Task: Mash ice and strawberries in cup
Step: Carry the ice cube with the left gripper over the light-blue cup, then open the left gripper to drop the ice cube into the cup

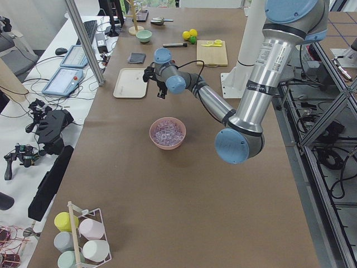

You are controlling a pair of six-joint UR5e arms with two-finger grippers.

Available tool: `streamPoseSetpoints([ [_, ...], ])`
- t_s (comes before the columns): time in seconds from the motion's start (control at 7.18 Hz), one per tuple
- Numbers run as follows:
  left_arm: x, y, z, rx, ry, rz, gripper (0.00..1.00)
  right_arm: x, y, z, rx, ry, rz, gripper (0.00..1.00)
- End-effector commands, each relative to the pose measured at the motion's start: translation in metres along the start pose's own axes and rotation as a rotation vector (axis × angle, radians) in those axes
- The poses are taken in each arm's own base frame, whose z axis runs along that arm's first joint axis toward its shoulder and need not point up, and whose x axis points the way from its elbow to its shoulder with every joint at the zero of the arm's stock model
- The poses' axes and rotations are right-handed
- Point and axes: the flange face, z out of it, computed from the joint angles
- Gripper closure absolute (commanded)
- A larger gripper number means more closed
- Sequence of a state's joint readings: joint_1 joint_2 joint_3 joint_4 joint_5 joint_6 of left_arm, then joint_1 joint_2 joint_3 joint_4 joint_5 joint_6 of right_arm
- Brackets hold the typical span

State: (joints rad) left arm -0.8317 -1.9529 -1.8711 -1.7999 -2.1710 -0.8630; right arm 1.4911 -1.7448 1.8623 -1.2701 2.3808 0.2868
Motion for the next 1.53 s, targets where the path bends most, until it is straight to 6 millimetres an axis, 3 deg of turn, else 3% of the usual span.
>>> streamPoseSetpoints([
  [0.0,0.101,0.011,0.042,0.06,0.004,-0.111,1.0,0.0,0.0,0.0,0.001,0.001,0.0,0.0],
  [0.28,0.183,0.017,0.077,0.099,0.017,-0.2,1.0,-0.001,-0.001,0.0,0.002,0.001,-0.002,0.0],
  [0.42,0.207,0.02,0.087,0.111,0.02,-0.223,1.0,0.0,0.0,0.0,0.001,0.001,0.0,0.0],
  [0.84,0.219,0.025,0.091,0.126,0.051,-0.237,0.98,0.0,0.0,0.0,0.0,0.0,0.0,0.0],
  [0.98,0.216,0.025,0.093,0.125,0.047,-0.229,0.04,0.0,0.0,-0.001,0.002,0.0,0.001,0.0],
  [1.39,0.213,0.023,0.089,0.13,0.045,-0.226,0.02,-0.001,-0.001,0.0,0.001,0.0,-0.002,0.0],
])
